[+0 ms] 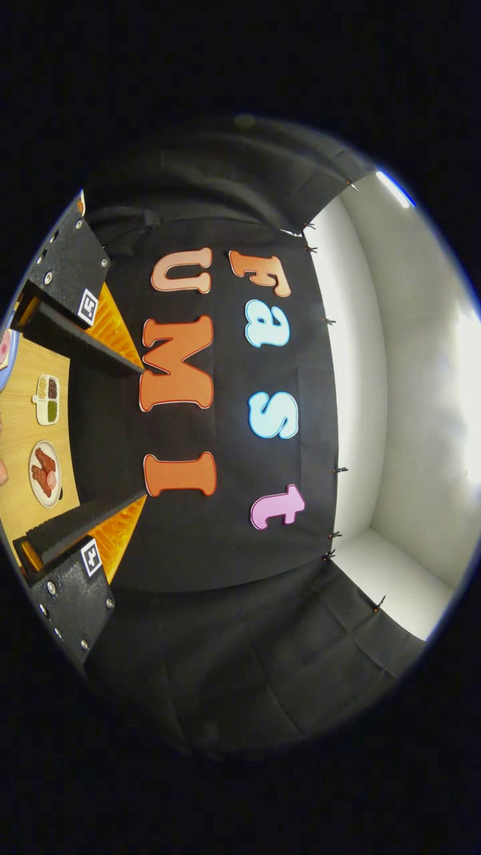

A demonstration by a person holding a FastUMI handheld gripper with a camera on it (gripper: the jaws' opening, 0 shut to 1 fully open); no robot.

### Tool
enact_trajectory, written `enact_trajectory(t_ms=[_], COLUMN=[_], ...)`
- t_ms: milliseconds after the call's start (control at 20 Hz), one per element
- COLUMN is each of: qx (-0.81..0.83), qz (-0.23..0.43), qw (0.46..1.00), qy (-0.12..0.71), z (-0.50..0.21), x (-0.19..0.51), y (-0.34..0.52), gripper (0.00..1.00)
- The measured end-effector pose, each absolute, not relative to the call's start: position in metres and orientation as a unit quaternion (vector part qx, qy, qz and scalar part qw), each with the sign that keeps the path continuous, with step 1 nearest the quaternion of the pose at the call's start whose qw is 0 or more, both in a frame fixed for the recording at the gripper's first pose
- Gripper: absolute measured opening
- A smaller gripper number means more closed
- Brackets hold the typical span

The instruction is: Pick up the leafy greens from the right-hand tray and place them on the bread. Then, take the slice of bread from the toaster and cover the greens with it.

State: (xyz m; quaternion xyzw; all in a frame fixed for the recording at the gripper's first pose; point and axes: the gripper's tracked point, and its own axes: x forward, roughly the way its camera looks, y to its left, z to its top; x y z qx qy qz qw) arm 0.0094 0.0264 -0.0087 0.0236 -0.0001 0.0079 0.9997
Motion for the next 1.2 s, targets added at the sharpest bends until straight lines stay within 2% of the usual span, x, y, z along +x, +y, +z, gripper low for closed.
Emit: enact_trajectory(t_ms=[550, 1000, 1200], qx=[0.025, 0.049, 0.054], qz=[0.007, 0.005, -0.001], qw=[0.997, 0.971, 0.942], qy=[0.076, 0.234, 0.33], z=[-0.061, -0.161, -0.215], x=[0.013, 0.009, -0.005], y=[0.027, 0.022, 0.019], gripper=[1.0, 1.0, 1.0])
